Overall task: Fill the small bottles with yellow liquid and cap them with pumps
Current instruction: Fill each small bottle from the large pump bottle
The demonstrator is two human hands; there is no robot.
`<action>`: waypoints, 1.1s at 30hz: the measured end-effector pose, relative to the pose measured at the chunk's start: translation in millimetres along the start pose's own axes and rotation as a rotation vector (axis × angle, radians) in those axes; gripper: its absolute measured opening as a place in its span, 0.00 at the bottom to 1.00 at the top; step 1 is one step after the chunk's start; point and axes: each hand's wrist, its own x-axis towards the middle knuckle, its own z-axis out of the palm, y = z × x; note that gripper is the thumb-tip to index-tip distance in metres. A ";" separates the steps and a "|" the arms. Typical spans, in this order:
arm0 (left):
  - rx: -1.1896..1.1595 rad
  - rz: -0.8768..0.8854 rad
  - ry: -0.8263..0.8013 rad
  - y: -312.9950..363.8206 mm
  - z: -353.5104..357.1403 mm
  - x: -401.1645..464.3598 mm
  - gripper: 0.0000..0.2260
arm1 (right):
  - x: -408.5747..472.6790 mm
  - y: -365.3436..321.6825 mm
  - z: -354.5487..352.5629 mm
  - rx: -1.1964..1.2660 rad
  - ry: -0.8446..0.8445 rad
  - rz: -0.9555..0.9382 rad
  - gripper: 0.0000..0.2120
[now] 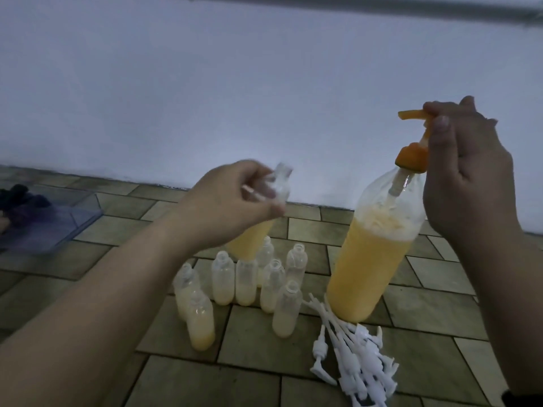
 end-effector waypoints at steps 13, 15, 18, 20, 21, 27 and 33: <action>0.515 -0.137 -0.083 -53.6 56.5 -61.4 0.19 | 7.1 0.3 4.6 -0.027 -0.033 0.059 0.23; 0.625 -0.103 -0.112 -58.1 66.8 -62.2 0.20 | 6.5 -1.3 3.9 -0.013 -0.021 0.061 0.22; 0.701 -0.084 -0.100 -64.3 73.8 -62.4 0.16 | 5.6 -2.8 2.4 0.003 -0.019 0.060 0.21; 0.736 -0.078 -0.113 -70.3 78.6 -62.8 0.15 | 5.8 -2.3 1.6 0.007 -0.018 0.059 0.21; 0.752 -0.048 -0.101 -72.0 80.4 -61.1 0.15 | 5.9 -2.1 1.6 0.008 -0.016 0.058 0.21; 0.555 -0.007 0.066 -74.6 79.1 -59.7 0.16 | 7.3 0.0 1.6 0.008 -0.027 0.046 0.22; 0.720 -0.261 0.011 -93.4 21.9 -20.3 0.20 | 7.4 -0.8 2.3 0.009 -0.030 0.040 0.21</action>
